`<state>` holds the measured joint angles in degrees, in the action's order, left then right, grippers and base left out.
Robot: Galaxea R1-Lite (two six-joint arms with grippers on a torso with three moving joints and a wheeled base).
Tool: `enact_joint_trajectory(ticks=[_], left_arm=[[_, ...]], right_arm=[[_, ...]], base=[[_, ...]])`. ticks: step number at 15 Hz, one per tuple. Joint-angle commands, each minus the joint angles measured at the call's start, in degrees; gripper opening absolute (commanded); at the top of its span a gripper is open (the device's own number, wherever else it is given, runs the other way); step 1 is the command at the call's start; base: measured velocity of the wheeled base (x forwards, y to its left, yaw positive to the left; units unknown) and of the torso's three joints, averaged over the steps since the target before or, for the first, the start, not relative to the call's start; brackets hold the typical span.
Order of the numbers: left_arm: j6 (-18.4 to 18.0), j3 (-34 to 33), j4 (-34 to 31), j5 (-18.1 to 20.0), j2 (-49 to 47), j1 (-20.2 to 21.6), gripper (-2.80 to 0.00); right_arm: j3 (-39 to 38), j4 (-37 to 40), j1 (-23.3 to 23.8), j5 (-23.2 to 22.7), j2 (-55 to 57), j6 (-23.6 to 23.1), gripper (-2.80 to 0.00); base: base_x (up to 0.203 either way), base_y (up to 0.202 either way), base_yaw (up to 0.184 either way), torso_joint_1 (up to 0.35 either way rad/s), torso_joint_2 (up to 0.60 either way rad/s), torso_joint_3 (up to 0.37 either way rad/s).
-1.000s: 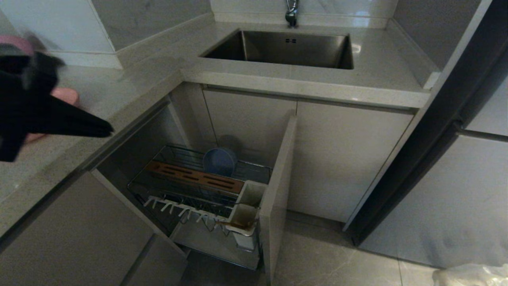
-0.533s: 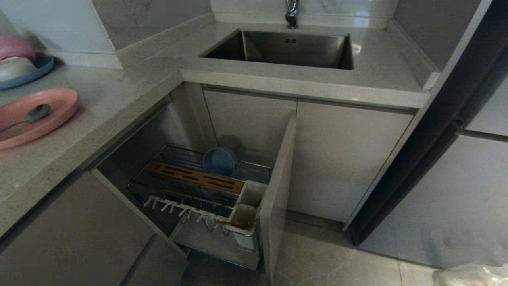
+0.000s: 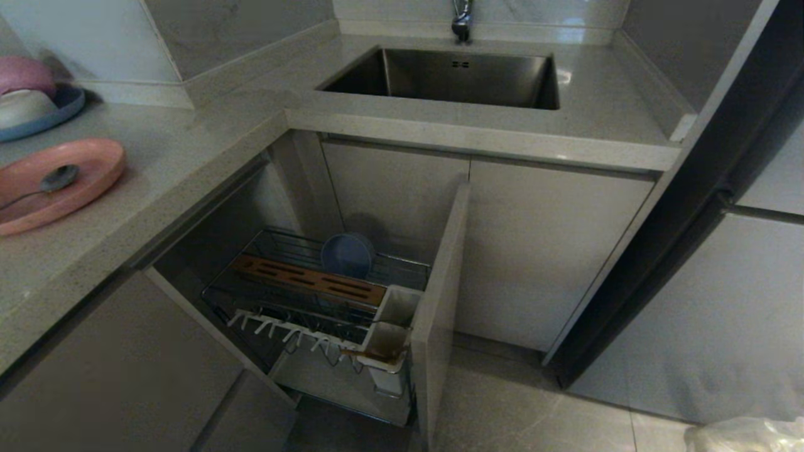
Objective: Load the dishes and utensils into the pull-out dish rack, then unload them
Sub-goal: Pick up the spoon and place it in the cupboard
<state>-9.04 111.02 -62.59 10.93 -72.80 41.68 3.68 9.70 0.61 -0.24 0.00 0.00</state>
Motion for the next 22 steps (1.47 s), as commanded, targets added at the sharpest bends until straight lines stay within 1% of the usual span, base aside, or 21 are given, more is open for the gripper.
enact_joint_trajectory(ticks=[1, 2, 3, 4, 6, 7, 8, 10, 13, 14, 15, 17, 18, 19, 22], left_arm=[[-4.56, 0.08, -0.33, 0.13, -3.98, 2.54, -2.80], [-7.43, 0.20, -0.24, 0.40, -5.71, 3.34, -2.80], [-8.86, 0.40, -0.07, 1.01, -7.29, 3.63, -2.80], [-9.89, 0.43, 0.56, 2.17, -8.62, 3.73, -2.80], [-10.96, 0.43, 1.93, 6.08, -11.01, 3.76, -2.80], [-11.42, 0.43, 2.12, 7.00, -11.96, 3.76, 0.00], [-12.06, 0.43, 2.16, 7.78, -12.65, 3.68, 0.00], [-12.21, 0.43, 2.36, 10.43, -14.46, 3.57, 0.00], [-12.23, 0.40, 2.73, 11.27, -16.56, 3.40, 0.00], [-12.23, 0.37, 2.92, 12.27, -17.04, 3.23, 0.00], [-12.23, 0.37, 3.91, 14.32, -18.18, 3.23, 0.00], [-12.23, 0.42, 6.16, 16.88, -19.73, 3.17, 0.00], [-12.23, 0.43, 7.43, 18.84, -20.53, 3.15, 0.00], [-12.23, 0.43, 8.68, 19.80, -21.34, 2.96, 0.00], [-12.23, 0.43, 10.57, 20.24, -23.58, 2.07, 0.00]], right_arm=[[0.01, 0.05, 0.01, -0.02, 0.00, 0.00, -2.80], [0.01, 0.05, 0.01, -0.02, 0.00, -0.02, -2.80], [0.01, 0.05, 0.01, -0.02, 0.00, 0.00, -2.80], [0.01, 0.05, 0.01, -0.02, 0.00, -0.02, -2.80], [0.01, 0.05, 0.01, -0.02, 0.00, -0.08, -2.80], [0.01, 0.05, 0.01, -0.02, 0.00, -0.06, -2.80], [0.01, 0.05, 0.01, -0.02, 0.00, -0.06, -2.80], [0.01, 0.05, 0.01, -0.02, 0.00, 0.00, -2.80], [0.01, 0.05, 0.01, -0.02, 0.00, -0.09, -2.80], [0.01, 0.05, 0.01, -0.02, 0.00, -0.08, -2.80], [0.01, 0.05, 0.01, -0.02, 0.00, -0.01, -2.80], [0.01, 0.05, 0.01, -0.02, 0.00, -0.05, -2.80], [0.01, 0.05, 0.01, -0.02, 0.00, -0.09, -2.80], [0.01, 0.05, 0.01, -0.02, 0.00, -0.08, -2.80], [0.01, 0.05, 0.01, -0.02, 0.00, -0.06, -2.80]], base=[[0.000, 0.000, 0.000, 0.000, 0.00, 0.000], [0.000, 0.000, 0.000, 0.000, 0.00, 0.000], [0.000, 0.000, 0.000, 0.000, 0.00, 0.000], [0.000, 0.000, 0.000, 0.000, 0.00, 0.000], [0.000, 0.000, 0.000, 0.000, 0.00, 0.000], [0.000, 0.000, 0.000, 0.000, 0.00, 0.000], [0.000, 0.000, 0.000, 0.000, 0.00, 0.000], [0.000, 0.000, 0.000, 0.000, 0.00, 0.000], [0.000, 0.000, 0.000, 0.000, 0.00, 0.000], [0.000, 0.000, 0.000, 0.000, 0.00, 0.000], [0.000, 0.000, 0.000, 0.000, 0.00, 0.000], [0.000, 0.000, 0.000, 0.000, 0.00, 0.000], [0.000, 0.000, 0.000, 0.000, 0.00, 0.000], [0.000, 0.000, 0.000, 0.000, 0.00, 0.000], [0.000, 0.000, 0.000, 0.000, 0.00, 0.000]])
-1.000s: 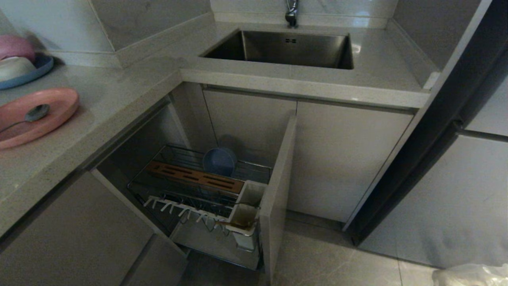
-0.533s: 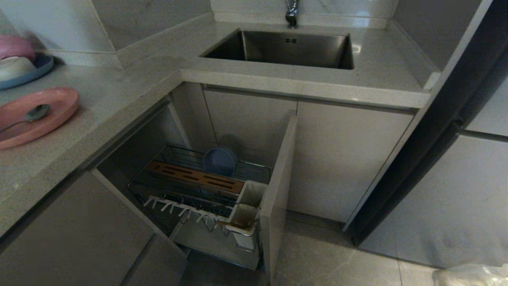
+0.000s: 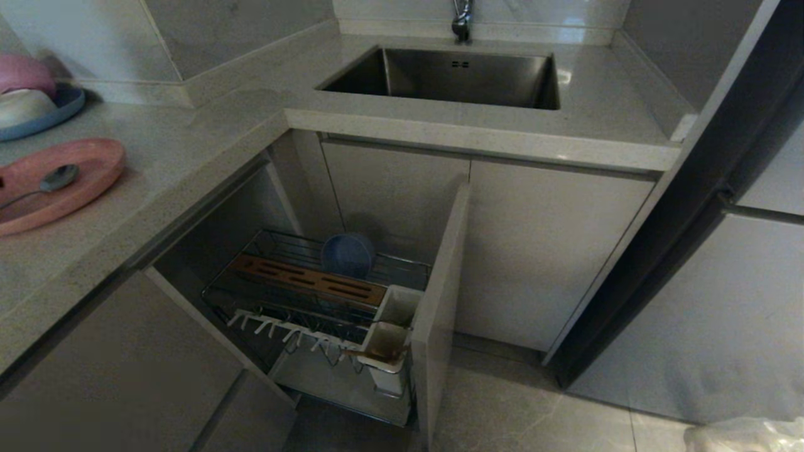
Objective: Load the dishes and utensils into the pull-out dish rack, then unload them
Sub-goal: Pick up the spoon and place it in the cupboard
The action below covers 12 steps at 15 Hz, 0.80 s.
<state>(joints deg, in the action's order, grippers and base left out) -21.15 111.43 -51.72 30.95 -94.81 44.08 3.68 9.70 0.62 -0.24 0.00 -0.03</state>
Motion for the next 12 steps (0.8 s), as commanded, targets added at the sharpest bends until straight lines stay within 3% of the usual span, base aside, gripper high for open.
enact_joint_trajectory(ticks=[1, 12], left_arm=[[-0.12, 0.01, 0.33, 0.25, -2.27, -0.68, 0.00], [0.06, -0.06, 3.65, 0.25, -5.65, -4.54, 0.00]], right_arm=[[0.01, 0.05, -0.01, -0.02, 0.00, -0.06, -2.80], [0.01, 0.05, -0.01, -0.02, 0.00, 0.03, -2.80]], base=[[0.000, 0.000, 0.000, 0.000, 0.00, 0.000], [0.000, 0.000, 0.000, 0.000, 0.00, 0.000]])
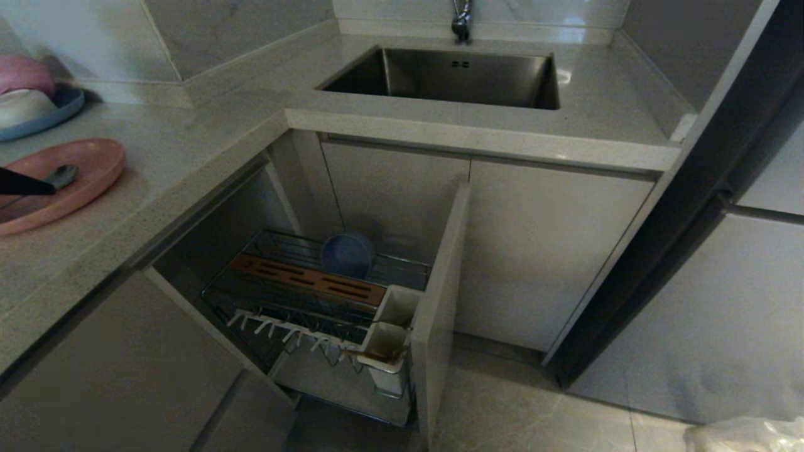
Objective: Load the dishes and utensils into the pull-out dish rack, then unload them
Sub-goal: Pick up the spoon and place it in the cupboard
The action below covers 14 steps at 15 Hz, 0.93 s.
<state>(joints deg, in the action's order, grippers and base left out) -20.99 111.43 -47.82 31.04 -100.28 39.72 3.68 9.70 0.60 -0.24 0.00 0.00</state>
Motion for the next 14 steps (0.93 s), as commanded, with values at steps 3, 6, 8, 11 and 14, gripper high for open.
enact_joint_trajectory(ticks=[3, 6, 8, 11, 14], left_arm=[[-0.20, -0.08, -0.16, -0.07, -0.18, -0.68, 0.00], [-0.28, -0.16, -0.16, -0.22, -0.27, -0.98, 0.00], [-0.28, -0.16, -0.16, -0.28, -0.27, -1.05, 0.00], [-0.28, -0.16, -0.17, -0.28, -0.04, -1.00, -2.80], [-0.22, -0.09, -0.25, -0.30, 0.26, -1.14, -2.80]], right_arm=[[0.01, 0.05, 0.02, -0.03, 0.00, -0.09, -2.80], [0.01, 0.05, 0.02, -0.03, 0.00, -0.04, -2.80], [0.01, 0.05, 0.02, -0.03, 0.00, -0.09, -2.80], [0.01, 0.05, 0.02, -0.03, 0.00, 0.00, -2.80], [0.01, 0.05, 0.02, -0.03, 0.00, -0.07, -2.80]], base=[[0.000, 0.000, 0.000, 0.000, 0.00, 0.000], [0.000, 0.000, 0.000, 0.000, 0.00, 0.000], [0.000, 0.000, 0.000, 0.000, 0.00, 0.000], [0.000, 0.000, 0.000, 0.000, 0.00, 0.000], [0.000, 0.000, 0.000, 0.000, 0.00, 0.000]])
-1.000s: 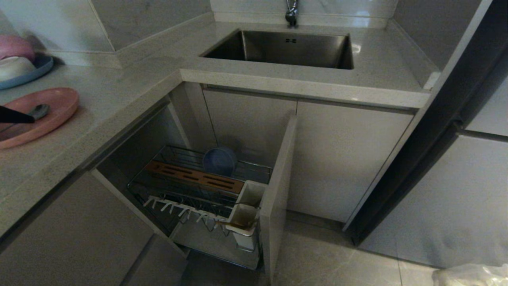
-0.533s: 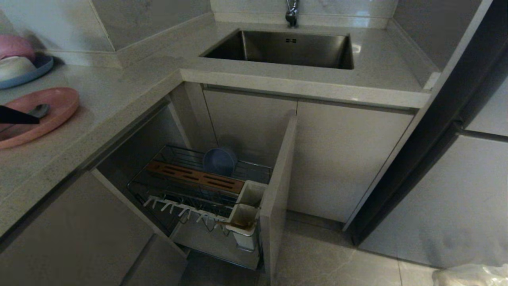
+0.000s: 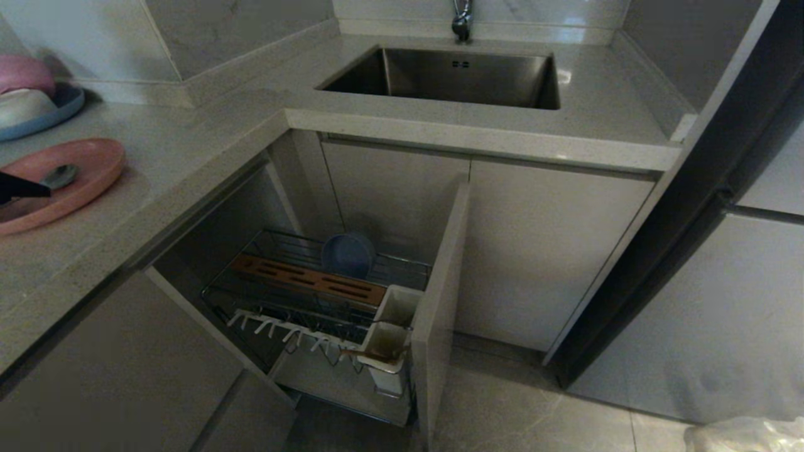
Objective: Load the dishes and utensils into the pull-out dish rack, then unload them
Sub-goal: Pick up the spoon and place it in the cupboard
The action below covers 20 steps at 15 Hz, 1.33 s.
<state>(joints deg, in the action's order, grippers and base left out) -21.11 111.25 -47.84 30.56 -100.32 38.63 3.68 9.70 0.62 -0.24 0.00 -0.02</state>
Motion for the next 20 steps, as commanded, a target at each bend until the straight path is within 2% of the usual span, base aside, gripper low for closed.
enact_joint_trajectory(ticks=[1, 13, 15, 16, 17, 20], left_arm=[[-0.07, 0.10, -0.24, 0.11, 0.37, -0.20, -2.80], [0.37, 0.11, -0.50, -0.68, 1.97, -0.49, -2.80], [1.59, 0.02, -1.46, -1.01, 2.75, -0.49, -2.80], [2.08, 0.02, -2.57, -1.48, 2.86, -0.49, 0.00], [3.06, 0.02, -2.89, -2.24, 2.93, -0.94, 0.00], [11.74, 0.02, -2.96, -8.71, 2.85, -3.62, 0.00]], right_arm=[[0.01, 0.05, -0.01, -0.02, 0.00, 0.02, -2.80], [0.01, 0.05, -0.01, -0.02, 0.00, -0.06, -2.80], [0.01, 0.05, -0.01, -0.02, 0.00, -0.06, -2.80], [0.01, 0.05, -0.01, -0.02, 0.00, -0.05, -2.80], [0.01, 0.05, -0.01, -0.02, 0.00, 0.02, -2.80], [0.01, 0.05, -0.01, -0.02, 0.00, 0.02, -2.80]], base=[[0.000, 0.000, 0.000, 0.000, 0.00, 0.000], [0.000, 0.000, 0.000, 0.000, 0.00, 0.000], [0.000, 0.000, 0.000, 0.000, 0.00, 0.000], [0.000, 0.000, 0.000, 0.000, 0.00, 0.000], [0.000, 0.000, 0.000, 0.000, 0.00, 0.000], [0.000, 0.000, 0.000, 0.000, 0.00, 0.000]])
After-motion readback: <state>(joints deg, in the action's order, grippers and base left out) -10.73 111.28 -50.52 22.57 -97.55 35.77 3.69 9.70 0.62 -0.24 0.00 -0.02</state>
